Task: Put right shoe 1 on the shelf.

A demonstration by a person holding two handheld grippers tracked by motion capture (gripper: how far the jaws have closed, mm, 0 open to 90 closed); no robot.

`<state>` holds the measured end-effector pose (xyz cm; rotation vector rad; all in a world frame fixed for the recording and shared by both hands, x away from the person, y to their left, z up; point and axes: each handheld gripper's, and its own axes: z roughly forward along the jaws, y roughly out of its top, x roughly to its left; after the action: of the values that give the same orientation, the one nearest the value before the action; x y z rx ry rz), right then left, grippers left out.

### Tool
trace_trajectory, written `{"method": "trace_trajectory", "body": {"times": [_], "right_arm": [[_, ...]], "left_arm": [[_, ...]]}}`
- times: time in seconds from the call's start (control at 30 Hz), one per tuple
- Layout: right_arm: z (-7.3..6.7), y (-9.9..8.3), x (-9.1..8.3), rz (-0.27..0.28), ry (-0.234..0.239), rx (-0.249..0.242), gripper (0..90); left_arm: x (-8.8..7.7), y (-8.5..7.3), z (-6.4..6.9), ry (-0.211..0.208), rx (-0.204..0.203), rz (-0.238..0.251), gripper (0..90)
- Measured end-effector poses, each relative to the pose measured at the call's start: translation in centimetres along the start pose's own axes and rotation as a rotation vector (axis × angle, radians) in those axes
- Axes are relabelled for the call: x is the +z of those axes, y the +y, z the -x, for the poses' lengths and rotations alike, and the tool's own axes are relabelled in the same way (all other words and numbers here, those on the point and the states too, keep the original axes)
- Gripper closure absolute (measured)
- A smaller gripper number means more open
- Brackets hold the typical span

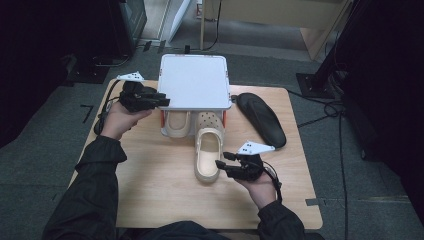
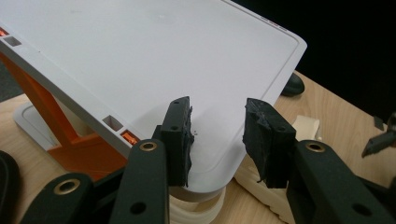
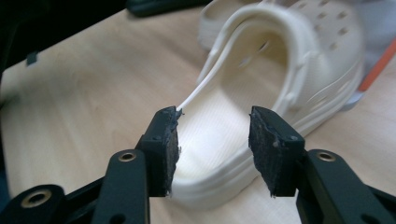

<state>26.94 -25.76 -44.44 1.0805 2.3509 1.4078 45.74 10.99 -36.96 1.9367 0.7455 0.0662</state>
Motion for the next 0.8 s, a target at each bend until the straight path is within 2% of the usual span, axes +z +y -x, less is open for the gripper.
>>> {"method": "trace_trajectory", "body": {"times": [0.13, 0.27, 0.43, 0.6, 0.8], "right_arm": [[-0.7, -0.7, 0.0, -0.028, 0.011, -0.030, 57.2], [-1.5, -1.0, 0.1, -0.009, 0.055, -0.047, 55.4], [-2.9, -1.6, 0.9, -0.037, 0.098, -0.087, 55.7], [-3.7, -2.1, 1.4, -0.060, 0.114, -0.135, 56.3], [-4.1, -2.8, 2.1, -0.117, 0.109, -0.162, 65.5]], "left_arm": [[0.0, 0.0, 0.1, 0.011, 0.006, -0.003, 62.1], [0.0, 0.0, 0.0, 0.005, 0.000, -0.001, 62.2], [0.1, 0.0, 0.1, 0.007, 0.004, 0.000, 62.6], [0.1, 0.0, 0.0, 0.007, -0.001, 0.003, 63.4], [0.2, 0.0, 0.0, 0.010, 0.000, 0.005, 63.4]]}}
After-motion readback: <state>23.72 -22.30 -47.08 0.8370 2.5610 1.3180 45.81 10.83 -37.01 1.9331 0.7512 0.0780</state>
